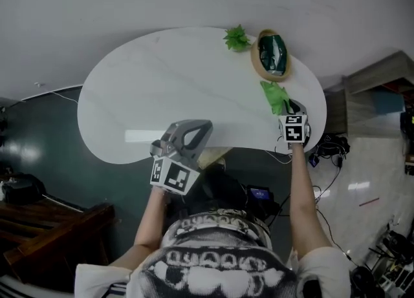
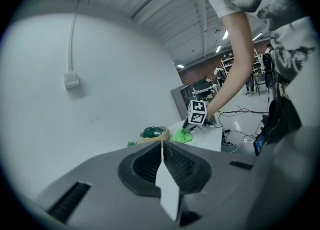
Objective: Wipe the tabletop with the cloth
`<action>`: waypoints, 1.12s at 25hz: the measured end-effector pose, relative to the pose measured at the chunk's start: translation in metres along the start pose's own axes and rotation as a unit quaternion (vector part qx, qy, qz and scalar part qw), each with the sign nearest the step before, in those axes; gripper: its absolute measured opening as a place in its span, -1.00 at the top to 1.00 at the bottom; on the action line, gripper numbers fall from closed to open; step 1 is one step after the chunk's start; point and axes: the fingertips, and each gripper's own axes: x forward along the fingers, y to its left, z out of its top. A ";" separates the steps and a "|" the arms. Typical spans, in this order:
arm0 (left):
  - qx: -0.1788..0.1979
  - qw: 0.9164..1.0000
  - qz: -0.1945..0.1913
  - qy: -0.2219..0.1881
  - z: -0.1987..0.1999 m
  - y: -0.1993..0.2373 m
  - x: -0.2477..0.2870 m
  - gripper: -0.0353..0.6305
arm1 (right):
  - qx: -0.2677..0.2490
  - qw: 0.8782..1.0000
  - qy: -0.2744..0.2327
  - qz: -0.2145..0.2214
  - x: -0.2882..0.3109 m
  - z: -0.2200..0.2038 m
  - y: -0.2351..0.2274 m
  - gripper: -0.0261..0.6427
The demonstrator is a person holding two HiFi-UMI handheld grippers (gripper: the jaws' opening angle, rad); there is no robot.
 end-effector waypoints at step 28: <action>-0.016 0.999 0.038 0.034 -0.067 0.038 -0.106 0.86 | -0.005 0.998 -0.054 0.010 -0.035 0.069 0.093 0.76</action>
